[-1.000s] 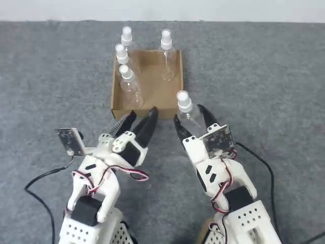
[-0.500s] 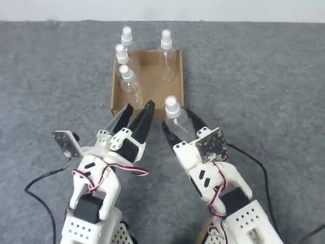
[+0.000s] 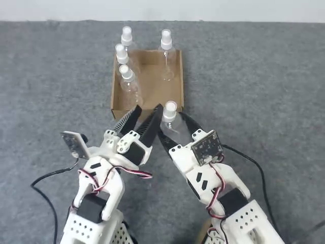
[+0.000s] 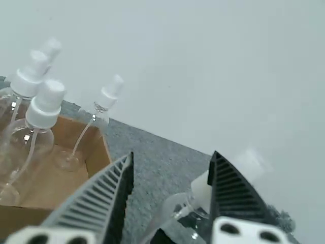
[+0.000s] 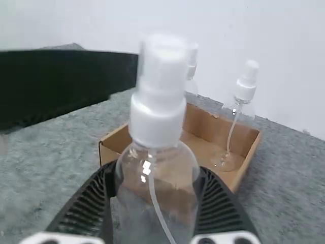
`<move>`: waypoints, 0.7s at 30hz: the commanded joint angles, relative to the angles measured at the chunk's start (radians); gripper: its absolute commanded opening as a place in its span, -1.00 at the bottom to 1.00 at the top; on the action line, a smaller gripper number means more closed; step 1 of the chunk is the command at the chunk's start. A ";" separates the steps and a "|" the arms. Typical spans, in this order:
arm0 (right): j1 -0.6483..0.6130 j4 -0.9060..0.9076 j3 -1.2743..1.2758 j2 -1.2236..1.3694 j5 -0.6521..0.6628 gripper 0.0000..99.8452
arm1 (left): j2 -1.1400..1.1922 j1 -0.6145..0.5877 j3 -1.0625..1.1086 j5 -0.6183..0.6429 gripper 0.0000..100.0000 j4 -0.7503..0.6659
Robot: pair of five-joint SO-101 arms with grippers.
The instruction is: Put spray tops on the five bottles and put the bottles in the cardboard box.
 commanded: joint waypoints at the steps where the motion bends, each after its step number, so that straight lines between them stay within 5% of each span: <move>1: -0.012 -0.019 -0.031 -0.030 0.044 -0.98 | -0.014 0.026 -0.005 -0.029 -0.55 -0.011; 8: -0.012 -0.019 -0.031 -0.030 0.049 -0.98 | -0.014 0.127 -0.010 -0.106 -0.55 0.071; 21: -0.010 -0.018 -0.031 -0.030 0.051 -0.99 | -0.015 0.123 -0.013 -0.103 -0.55 0.071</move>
